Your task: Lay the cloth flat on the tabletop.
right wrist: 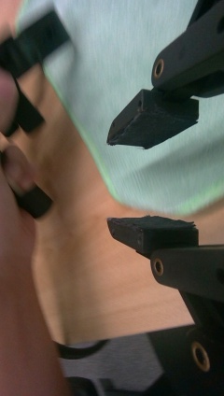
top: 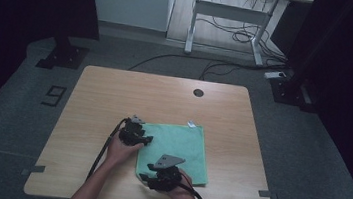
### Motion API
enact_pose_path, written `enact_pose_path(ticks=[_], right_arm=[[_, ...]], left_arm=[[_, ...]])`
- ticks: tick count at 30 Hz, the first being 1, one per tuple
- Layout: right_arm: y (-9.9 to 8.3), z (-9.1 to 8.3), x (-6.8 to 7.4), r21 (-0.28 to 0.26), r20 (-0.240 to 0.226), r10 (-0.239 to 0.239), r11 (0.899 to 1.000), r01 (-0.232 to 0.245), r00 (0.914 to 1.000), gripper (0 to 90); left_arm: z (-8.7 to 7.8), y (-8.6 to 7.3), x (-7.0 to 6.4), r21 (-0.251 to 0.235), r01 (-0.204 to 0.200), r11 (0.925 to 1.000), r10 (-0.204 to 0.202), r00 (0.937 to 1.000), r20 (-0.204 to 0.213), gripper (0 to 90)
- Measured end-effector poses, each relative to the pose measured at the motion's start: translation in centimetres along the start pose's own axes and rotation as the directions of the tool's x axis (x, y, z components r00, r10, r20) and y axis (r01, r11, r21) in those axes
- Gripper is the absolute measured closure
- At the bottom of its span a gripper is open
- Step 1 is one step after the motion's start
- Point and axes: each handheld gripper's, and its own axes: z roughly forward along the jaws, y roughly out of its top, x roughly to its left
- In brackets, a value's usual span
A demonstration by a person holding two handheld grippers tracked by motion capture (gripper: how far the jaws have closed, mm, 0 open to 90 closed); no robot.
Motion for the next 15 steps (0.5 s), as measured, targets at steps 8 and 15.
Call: enact_pose_path(ticks=[8, 15], right_arm=[[-0.6, 1.0, -2.1, 0.021, 0.029, 0.127, 0.992, -0.128, 0.9914, 84.3], [-1.4, -0.8, -6.7, -0.039, 0.126, 0.261, 0.965, -0.258, 0.9571, 81.7]], left_arm=[[0.0, 0.0, 0.1, 0.000, -0.004, 1.0000, 0.004, 1.0000, 0.003, 50.8], [0.0, 0.0, 0.0, -0.001, -0.005, 1.0000, 0.005, 1.0000, 0.002, 50.9]])
